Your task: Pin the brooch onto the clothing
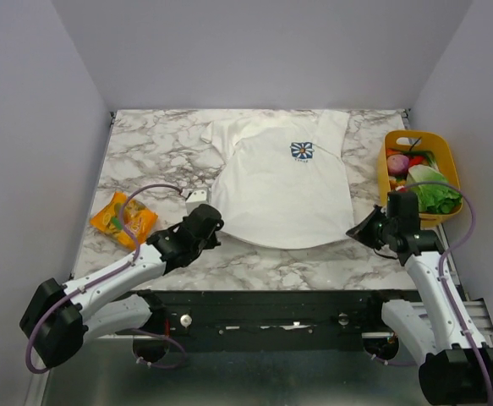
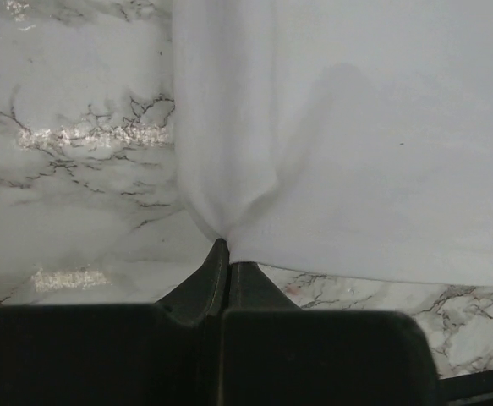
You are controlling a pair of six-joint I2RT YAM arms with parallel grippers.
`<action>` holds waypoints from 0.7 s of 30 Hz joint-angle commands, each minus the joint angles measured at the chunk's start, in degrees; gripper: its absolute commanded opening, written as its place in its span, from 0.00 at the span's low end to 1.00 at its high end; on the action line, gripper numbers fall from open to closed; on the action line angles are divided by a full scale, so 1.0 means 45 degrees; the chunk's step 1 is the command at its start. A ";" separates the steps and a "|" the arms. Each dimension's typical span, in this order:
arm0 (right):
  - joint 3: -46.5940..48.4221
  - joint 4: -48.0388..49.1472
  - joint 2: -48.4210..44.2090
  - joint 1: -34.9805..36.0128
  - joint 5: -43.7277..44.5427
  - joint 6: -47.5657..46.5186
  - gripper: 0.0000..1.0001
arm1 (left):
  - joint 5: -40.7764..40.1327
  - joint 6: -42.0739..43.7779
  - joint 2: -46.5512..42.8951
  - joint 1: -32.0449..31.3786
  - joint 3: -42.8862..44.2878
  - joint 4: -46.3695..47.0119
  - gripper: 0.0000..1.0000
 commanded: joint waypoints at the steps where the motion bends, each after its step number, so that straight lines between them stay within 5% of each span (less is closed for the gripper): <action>1: 0.0236 -0.2098 -0.0284 -0.0069 -0.0033 -0.0155 0.01 | -0.0194 -0.1381 -0.0581 -0.0308 0.0247 -0.2270 0.00; 18: -0.0448 -0.3253 -0.0345 -0.0011 -0.0033 -0.0858 0.01 | 0.0649 -0.3042 -0.0387 -0.1286 0.0246 -0.4944 0.01; 21: -0.0215 -0.3272 0.0027 -0.0050 -0.0636 -0.1384 0.16 | 0.0159 -0.2965 -0.0309 -0.1305 0.0734 -0.5552 0.45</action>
